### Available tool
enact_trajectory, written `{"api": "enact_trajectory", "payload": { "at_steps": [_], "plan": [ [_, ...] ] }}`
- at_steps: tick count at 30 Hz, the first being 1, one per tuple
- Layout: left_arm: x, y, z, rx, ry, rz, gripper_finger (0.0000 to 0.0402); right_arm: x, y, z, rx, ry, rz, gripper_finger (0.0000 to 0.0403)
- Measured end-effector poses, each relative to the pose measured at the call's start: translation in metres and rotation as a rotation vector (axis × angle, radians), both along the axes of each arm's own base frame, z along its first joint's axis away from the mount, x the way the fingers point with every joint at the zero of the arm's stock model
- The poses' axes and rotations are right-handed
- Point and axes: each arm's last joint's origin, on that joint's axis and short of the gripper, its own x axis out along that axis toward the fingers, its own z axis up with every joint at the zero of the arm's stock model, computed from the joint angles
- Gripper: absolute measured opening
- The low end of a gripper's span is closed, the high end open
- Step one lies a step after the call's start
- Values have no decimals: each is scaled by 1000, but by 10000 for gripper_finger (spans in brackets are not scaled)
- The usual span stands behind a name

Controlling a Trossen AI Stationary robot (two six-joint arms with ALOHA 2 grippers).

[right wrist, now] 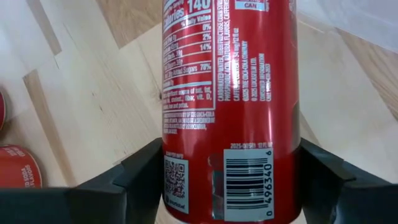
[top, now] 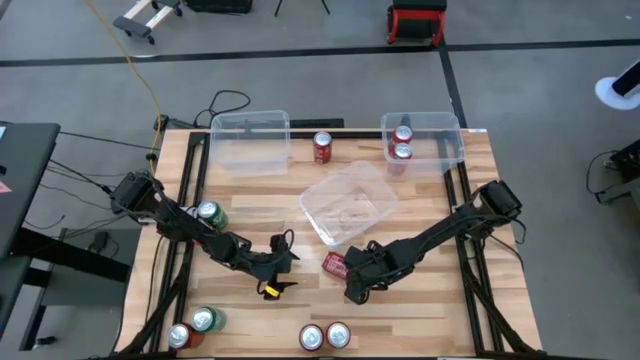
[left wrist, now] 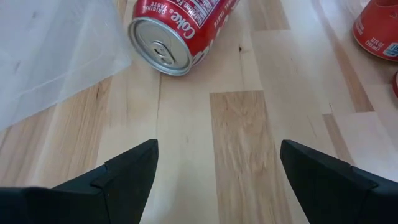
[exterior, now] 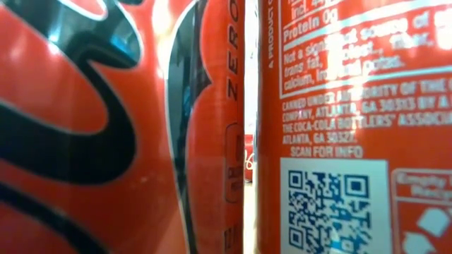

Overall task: Sort soda cans
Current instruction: Put the middle right red-white soda can into the bottom transparent bin

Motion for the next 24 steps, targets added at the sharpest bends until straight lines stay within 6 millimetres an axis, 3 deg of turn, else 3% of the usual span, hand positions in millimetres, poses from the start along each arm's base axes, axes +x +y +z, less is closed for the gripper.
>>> {"api": "enact_trajectory", "payload": {
  "at_steps": [14,24],
  "plan": [
    [0,0,0,-7,0,4,334,-11,18,19,-70,-120,31,285],
    [0,0,0,-11,0,7,334,-35,36,54,-153,-279,40,284]
  ]
}}
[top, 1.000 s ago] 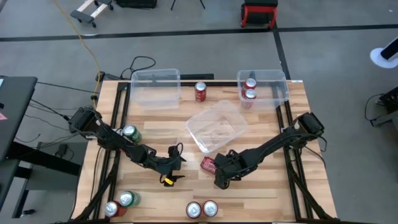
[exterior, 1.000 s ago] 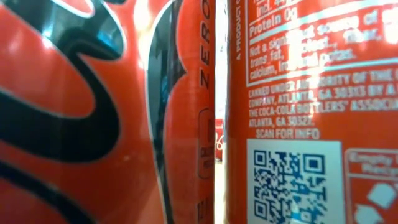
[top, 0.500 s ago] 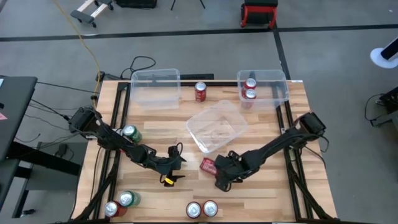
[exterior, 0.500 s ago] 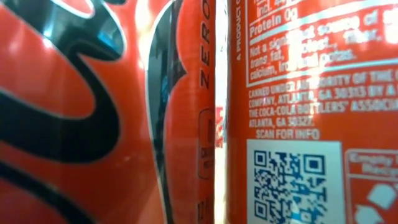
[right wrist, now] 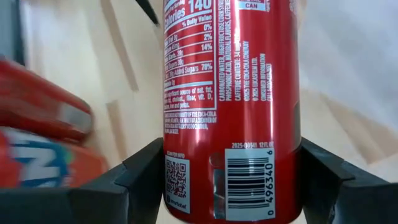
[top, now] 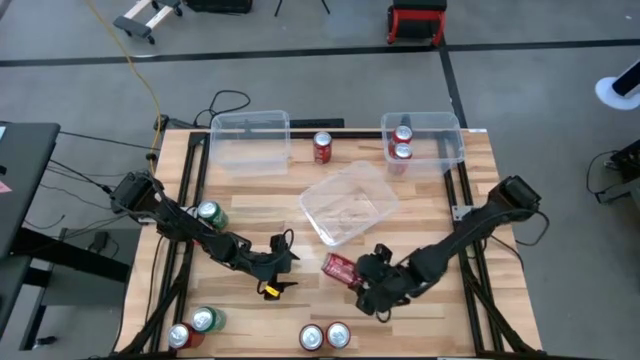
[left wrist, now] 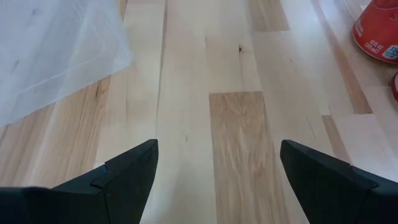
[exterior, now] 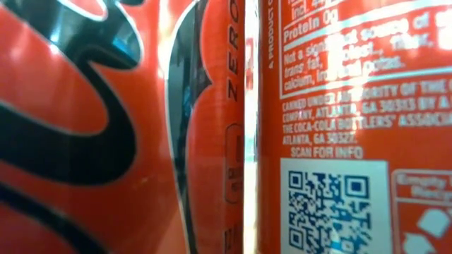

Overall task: Sort soda cans
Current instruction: Put the middle right red-white soda can into the bottom transparent bin

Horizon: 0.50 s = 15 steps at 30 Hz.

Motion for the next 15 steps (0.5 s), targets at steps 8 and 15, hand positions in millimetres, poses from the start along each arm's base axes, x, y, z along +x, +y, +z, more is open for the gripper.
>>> {"api": "enact_trajectory", "payload": {
  "at_steps": [8,15],
  "plan": [
    [2,-11,13,1,-123,-89,334,-21,21,19,-140,-208,-70,284],
    [-8,-12,60,-28,-329,-128,334,-30,35,17,-305,-340,-163,284]
  ]
}}
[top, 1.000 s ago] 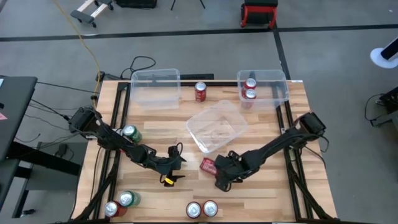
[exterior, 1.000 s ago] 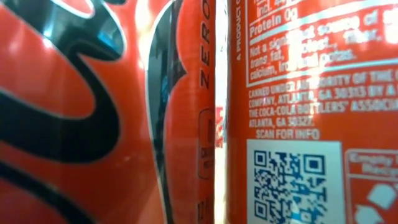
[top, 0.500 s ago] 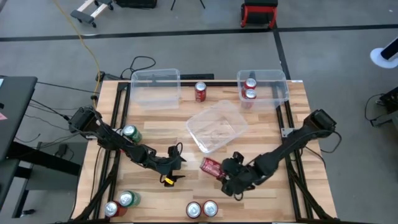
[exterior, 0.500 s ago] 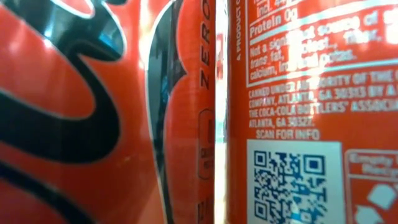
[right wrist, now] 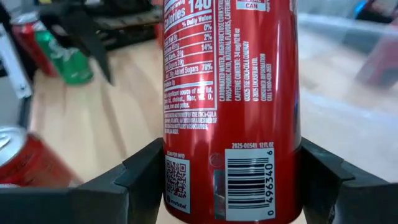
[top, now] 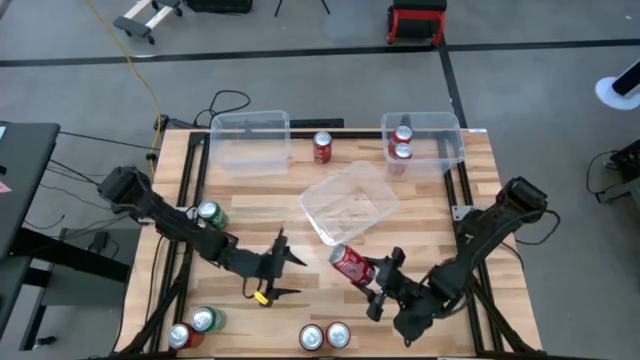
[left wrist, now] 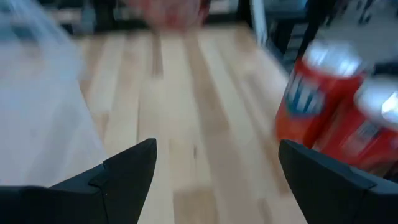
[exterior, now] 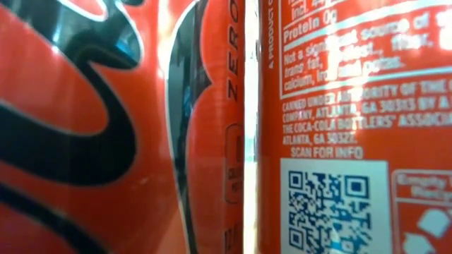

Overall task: Sort soda cans
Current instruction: Put the middle right red-white soda can into the bottom transparent bin

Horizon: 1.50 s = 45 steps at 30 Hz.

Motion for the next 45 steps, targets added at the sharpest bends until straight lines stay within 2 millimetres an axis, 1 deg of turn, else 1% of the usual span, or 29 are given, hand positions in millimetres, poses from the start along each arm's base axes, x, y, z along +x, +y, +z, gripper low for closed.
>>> {"api": "enact_trajectory", "payload": {
  "at_steps": [5,10,13,16,18,24,28,31,33,36,39,42,45],
  "plan": [
    [-10,9,39,-12,-169,-5,334,2,-2,-1,-104,-34,-55,284],
    [-8,18,77,10,-297,10,334,10,-8,3,-189,-56,-99,284],
    [-3,23,91,57,-341,23,334,16,-13,7,-240,-70,-132,284],
    [3,34,99,80,-365,65,336,24,-18,11,-289,-76,-161,284],
    [6,42,101,84,-373,89,340,29,-22,14,-311,-78,-174,284],
    [13,63,101,38,-369,86,363,41,-29,24,-353,-93,-203,284],
    [16,75,102,4,-379,85,377,48,-32,33,-370,-108,-199,284],
    [19,81,102,-14,-391,86,380,55,-35,40,-378,-123,-159,284],
    [22,82,99,-17,-392,84,380,60,-37,46,-378,-146,-116,284],
    [28,82,96,-25,-423,33,379,66,-44,52,-376,-175,-82,284],
    [34,80,92,-20,-448,5,378,71,-49,52,-389,-168,-56,284],
    [37,80,89,-17,-451,22,378,74,-52,53,-359,-189,-7,284],
    [38,80,89,-5,-454,29,367,75,-53,53,-356,-190,-2,284]
  ]
}}
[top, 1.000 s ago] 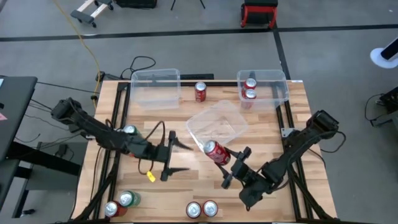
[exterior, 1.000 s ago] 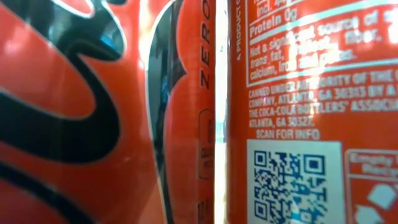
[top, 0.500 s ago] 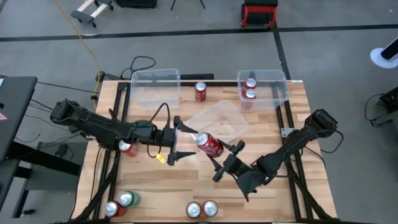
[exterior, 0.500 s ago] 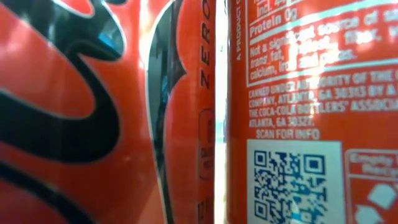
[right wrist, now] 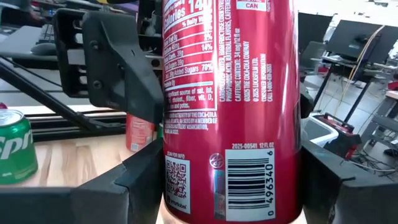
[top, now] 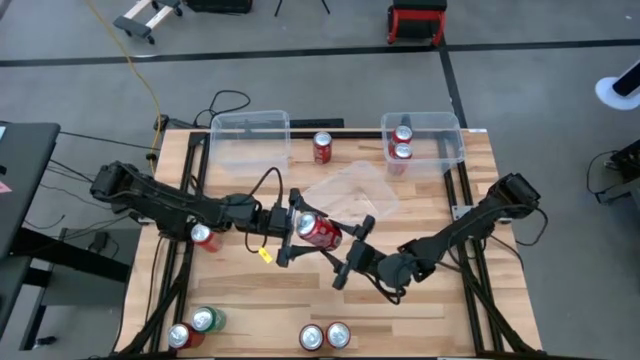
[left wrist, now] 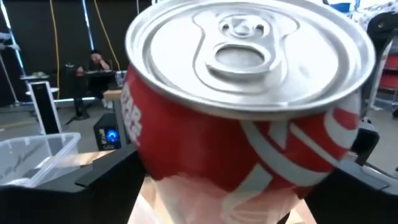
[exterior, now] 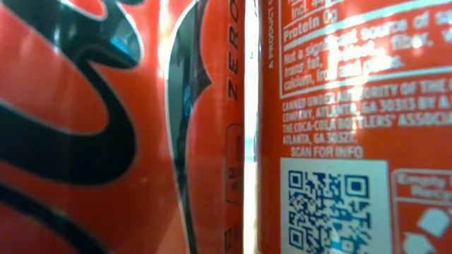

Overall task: Sort soda cans
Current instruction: Put the middle right red-white soda can into the bottom transparent bin

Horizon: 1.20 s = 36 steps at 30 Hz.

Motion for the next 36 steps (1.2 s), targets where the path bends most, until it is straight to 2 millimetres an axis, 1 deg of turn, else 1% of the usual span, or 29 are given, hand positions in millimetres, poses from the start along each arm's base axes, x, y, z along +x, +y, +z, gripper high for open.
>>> {"api": "enact_trajectory", "payload": {
  "at_steps": [2,6,7,11,15,18,21,25,29,31,33,36],
  "plan": [
    [0,0,0,0,-5,0,349,0,0,0,-2,1,1,284],
    [0,0,2,3,-26,0,298,0,1,0,-2,0,2,284],
    [0,0,3,3,-29,-1,294,0,1,0,-2,-1,2,284],
    [0,0,3,2,-35,0,294,0,1,0,-3,0,6,284],
    [0,0,1,2,-20,2,294,1,-3,-3,12,21,6,290],
    [0,0,-3,31,19,38,294,-1,-5,-5,35,54,18,306],
    [1,1,-6,57,53,86,294,-5,-12,-3,109,76,62,331],
    [2,7,-6,92,60,141,294,-18,-24,8,254,72,61,361],
    [2,13,-12,132,123,233,294,-36,-35,16,354,134,53,377],
    [2,16,-16,154,163,278,294,-46,-39,20,368,153,45,380],
    [2,21,-20,168,209,305,294,-52,-42,31,365,130,56,380],
    [3,27,-23,160,240,320,294,-53,-49,43,297,125,126,379]
  ]
}}
